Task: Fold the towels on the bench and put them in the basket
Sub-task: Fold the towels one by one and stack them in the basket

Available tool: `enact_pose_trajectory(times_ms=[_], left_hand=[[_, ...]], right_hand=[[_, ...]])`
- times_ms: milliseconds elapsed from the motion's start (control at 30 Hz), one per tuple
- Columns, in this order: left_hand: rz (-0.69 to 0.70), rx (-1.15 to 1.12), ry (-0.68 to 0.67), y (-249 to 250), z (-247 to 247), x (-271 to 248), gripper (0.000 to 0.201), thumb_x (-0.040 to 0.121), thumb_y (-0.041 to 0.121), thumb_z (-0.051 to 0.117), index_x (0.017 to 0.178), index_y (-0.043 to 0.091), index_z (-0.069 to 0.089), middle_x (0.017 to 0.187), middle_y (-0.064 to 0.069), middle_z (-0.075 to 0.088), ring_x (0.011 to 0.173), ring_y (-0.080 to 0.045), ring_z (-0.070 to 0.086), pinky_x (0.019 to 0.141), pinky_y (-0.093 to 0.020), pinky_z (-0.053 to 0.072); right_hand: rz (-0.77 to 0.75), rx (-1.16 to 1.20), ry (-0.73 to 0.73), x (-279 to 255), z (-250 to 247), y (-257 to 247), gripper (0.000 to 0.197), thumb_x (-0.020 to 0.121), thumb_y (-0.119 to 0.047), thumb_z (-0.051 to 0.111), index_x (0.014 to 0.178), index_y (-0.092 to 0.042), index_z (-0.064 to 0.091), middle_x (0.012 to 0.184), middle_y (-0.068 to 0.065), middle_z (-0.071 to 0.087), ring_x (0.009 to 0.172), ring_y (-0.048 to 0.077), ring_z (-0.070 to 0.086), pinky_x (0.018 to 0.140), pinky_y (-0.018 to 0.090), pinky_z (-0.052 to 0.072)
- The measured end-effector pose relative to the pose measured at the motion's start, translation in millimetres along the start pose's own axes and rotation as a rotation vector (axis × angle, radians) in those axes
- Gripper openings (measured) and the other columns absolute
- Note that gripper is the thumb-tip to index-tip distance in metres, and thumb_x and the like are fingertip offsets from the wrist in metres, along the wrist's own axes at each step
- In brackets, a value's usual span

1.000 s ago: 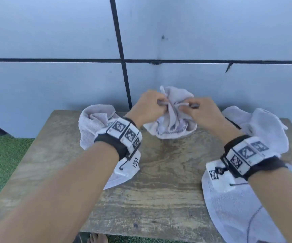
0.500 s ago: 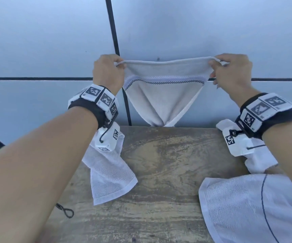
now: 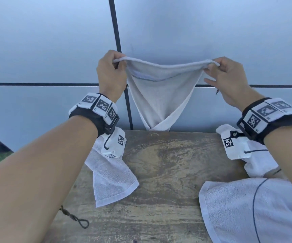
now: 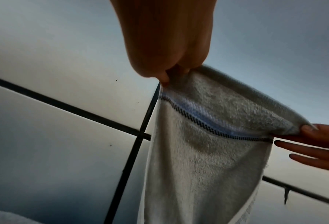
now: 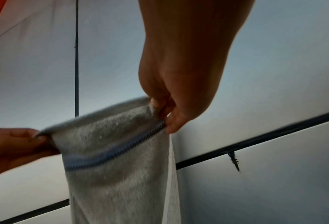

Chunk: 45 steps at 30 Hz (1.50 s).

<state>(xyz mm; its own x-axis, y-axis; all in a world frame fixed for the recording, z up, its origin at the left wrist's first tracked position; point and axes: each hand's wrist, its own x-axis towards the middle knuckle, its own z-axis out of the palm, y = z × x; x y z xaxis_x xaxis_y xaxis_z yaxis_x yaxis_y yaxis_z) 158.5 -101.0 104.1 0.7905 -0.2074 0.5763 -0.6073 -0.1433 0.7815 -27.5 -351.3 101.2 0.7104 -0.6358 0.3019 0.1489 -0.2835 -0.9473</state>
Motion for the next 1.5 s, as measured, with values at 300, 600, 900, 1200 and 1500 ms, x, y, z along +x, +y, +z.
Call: enact_pose_trajectory(times_ms=[300, 600, 900, 1200, 1500], left_hand=[[-0.267, 0.037, -0.135, -8.6, 8.2, -1.4, 0.016, 0.088, 0.008, 0.058, 0.084, 0.019, 0.069, 0.079, 0.003, 0.063, 0.075, -0.017, 0.06, 0.059, -0.026, 0.053], [-0.342, -0.031, -0.051, -22.8, 12.5, 4.8, 0.018, 0.089, 0.013, 0.065, 0.075, 0.024, 0.069, 0.082, 0.004, 0.064, 0.092, -0.028, 0.068, 0.078, -0.049, 0.062], [-0.291, 0.263, -0.321, -49.5, -9.4, -60.0, 0.007, 0.093, 0.017, 0.068, 0.091, 0.013, 0.073, 0.072, 0.002, 0.057, 0.058, -0.015, 0.049, 0.047, -0.02, 0.041], [-0.266, 0.385, -0.596, -55.4, -52.2, -141.1, 0.013, 0.091, 0.003, 0.063, 0.088, 0.008, 0.075, 0.08, -0.012, 0.071, 0.068, -0.018, 0.057, 0.065, -0.03, 0.045], [-0.257, 0.387, -0.601, -28.2, -95.8, -179.8, 0.03, 0.087, -0.008, 0.053, 0.097, 0.01, 0.074, 0.082, -0.001, 0.067, 0.073, -0.014, 0.058, 0.06, -0.02, 0.041]], right_hand=[[0.114, 0.002, 0.006, 6.6, 13.2, 11.5, 0.012, 0.102, -0.018, 0.054, 0.094, -0.017, 0.062, 0.104, 0.002, 0.067, 0.111, 0.013, 0.068, 0.093, 0.04, 0.058], [0.14, -0.226, 0.093, 5.0, 9.2, 32.3, 0.02, 0.101, -0.024, 0.054, 0.084, -0.027, 0.063, 0.101, 0.008, 0.071, 0.093, 0.019, 0.072, 0.082, 0.041, 0.06], [0.122, -0.635, 0.061, -56.7, -7.0, 66.1, 0.018, 0.098, -0.027, 0.06, 0.101, -0.014, 0.073, 0.093, 0.005, 0.066, 0.091, 0.026, 0.06, 0.078, 0.033, 0.045], [0.164, -0.762, -0.119, -153.8, -30.6, 75.9, 0.018, 0.095, -0.022, 0.065, 0.08, -0.017, 0.074, 0.066, -0.001, 0.057, 0.067, 0.017, 0.053, 0.057, 0.012, 0.036], [0.148, -0.788, -0.155, -214.1, -42.4, 31.7, 0.014, 0.094, -0.024, 0.067, 0.098, -0.02, 0.079, 0.072, -0.017, 0.062, 0.075, 0.012, 0.055, 0.064, 0.022, 0.038]])
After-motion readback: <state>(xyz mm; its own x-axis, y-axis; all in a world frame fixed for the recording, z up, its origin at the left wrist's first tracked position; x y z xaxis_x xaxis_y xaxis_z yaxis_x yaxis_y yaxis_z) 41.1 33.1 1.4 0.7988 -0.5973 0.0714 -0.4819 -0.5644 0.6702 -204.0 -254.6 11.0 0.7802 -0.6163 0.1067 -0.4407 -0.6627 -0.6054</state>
